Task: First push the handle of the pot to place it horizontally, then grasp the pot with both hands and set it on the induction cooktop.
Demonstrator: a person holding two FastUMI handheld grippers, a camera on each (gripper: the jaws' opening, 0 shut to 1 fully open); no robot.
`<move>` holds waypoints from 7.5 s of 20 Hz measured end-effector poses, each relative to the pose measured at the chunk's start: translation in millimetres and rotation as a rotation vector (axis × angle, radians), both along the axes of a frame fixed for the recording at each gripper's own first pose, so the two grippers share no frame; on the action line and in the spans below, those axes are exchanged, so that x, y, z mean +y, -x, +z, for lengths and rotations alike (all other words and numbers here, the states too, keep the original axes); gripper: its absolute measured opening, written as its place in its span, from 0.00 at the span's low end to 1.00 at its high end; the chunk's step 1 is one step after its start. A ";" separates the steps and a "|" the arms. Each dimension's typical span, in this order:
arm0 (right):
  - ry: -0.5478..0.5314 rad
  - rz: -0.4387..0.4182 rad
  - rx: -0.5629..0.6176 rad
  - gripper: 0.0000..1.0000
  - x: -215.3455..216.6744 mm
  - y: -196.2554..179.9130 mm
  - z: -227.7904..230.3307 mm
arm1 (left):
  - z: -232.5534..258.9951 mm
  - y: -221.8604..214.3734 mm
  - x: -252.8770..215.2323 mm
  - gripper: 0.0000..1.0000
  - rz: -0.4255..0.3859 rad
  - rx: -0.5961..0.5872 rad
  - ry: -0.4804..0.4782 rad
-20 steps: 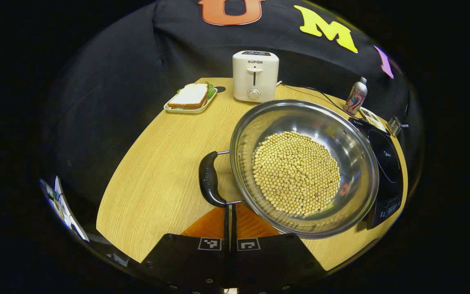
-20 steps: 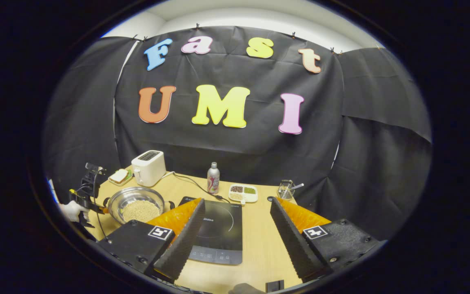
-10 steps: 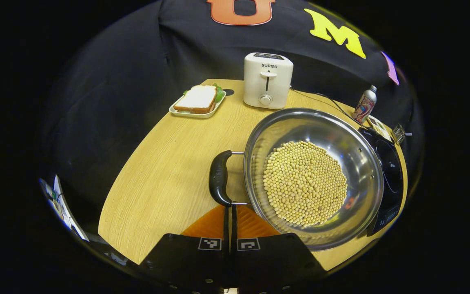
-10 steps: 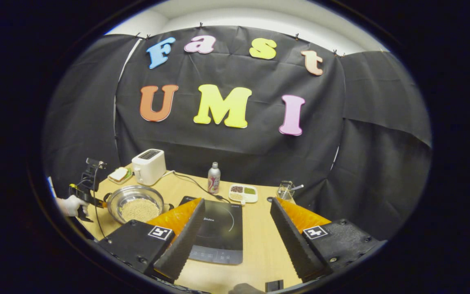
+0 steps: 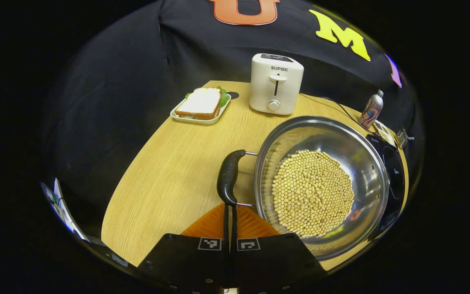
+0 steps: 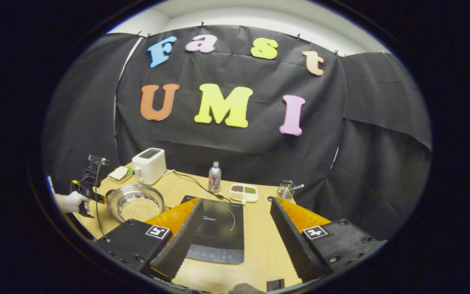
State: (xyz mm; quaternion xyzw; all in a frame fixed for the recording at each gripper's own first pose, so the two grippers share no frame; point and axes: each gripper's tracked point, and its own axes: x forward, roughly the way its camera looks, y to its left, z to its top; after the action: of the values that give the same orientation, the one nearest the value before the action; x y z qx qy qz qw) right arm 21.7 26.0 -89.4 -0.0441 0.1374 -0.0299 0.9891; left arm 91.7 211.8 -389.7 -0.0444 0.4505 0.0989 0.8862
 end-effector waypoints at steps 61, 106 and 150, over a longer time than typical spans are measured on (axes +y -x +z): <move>-0.217 0.173 0.693 0.74 228.7 -185.4 -277.4 | -2.9 -56.5 -20.4 0.95 -0.269 -0.030 -0.058; -0.229 0.063 0.546 0.55 76.3 -151.1 -181.5 | -12.3 -51.9 -10.3 0.61 -0.293 -0.011 0.058; -0.189 0.012 0.544 0.58 -88.1 -212.1 -231.7 | -11.1 -52.5 -15.8 0.61 -0.276 0.034 0.081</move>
State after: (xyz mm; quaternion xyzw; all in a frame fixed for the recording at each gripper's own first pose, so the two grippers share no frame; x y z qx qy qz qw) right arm 233.8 -62.1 -321.1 0.0411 0.3994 0.0018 0.9159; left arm 144.2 196.0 -400.8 -0.0161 0.4710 -0.0413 0.8810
